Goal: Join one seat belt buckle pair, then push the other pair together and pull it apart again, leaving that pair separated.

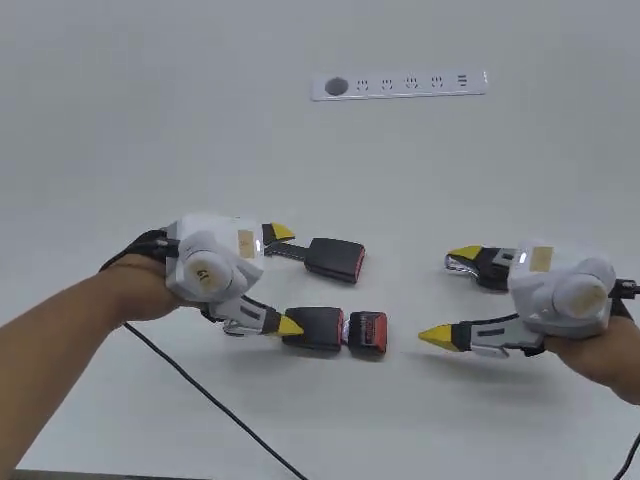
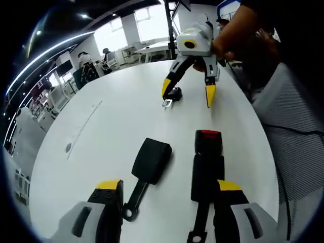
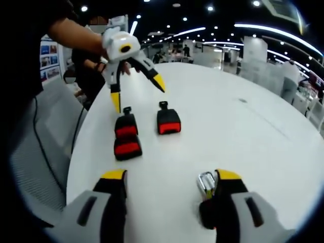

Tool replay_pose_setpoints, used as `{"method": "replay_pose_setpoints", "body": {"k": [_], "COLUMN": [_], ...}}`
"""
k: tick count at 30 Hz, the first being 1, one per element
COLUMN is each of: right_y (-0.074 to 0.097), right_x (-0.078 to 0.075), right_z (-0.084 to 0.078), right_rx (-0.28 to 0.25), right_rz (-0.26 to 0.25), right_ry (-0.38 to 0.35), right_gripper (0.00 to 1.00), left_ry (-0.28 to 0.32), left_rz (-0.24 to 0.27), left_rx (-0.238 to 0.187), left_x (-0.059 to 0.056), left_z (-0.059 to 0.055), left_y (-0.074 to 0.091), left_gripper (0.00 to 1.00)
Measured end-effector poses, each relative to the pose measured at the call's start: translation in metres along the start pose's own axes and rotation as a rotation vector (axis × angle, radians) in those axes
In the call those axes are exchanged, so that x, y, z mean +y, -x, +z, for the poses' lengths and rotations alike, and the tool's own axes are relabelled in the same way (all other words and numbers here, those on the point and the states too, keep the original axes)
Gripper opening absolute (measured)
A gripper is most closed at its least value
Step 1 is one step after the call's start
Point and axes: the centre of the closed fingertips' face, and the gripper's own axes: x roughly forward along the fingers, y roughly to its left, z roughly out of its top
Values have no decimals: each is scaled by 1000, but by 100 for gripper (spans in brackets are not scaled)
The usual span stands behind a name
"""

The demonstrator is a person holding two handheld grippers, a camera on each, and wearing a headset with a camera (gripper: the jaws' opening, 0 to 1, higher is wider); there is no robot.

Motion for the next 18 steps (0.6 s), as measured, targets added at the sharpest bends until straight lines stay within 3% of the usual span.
{"method": "replay_pose_setpoints", "body": {"k": [5,9,14,18], "right_y": [19,30,33,31], "right_x": [-18,-31,-42,-45], "right_z": [-12,-18,-30,-36], "right_rx": [22,32,63,87], "right_rz": [-27,-43,-38,-25], "right_ry": [-13,-13,-27,-27], "right_gripper": [71,71,71,71], "left_ry": [29,42,43,46], "left_rz": [33,43,34,19], "left_rx": [-21,-23,-27,-19], "left_x": [19,28,35,40], "left_z": [8,12,16,12], "left_y": [2,-2,-10,-21], "left_gripper": [76,76,76,75]}}
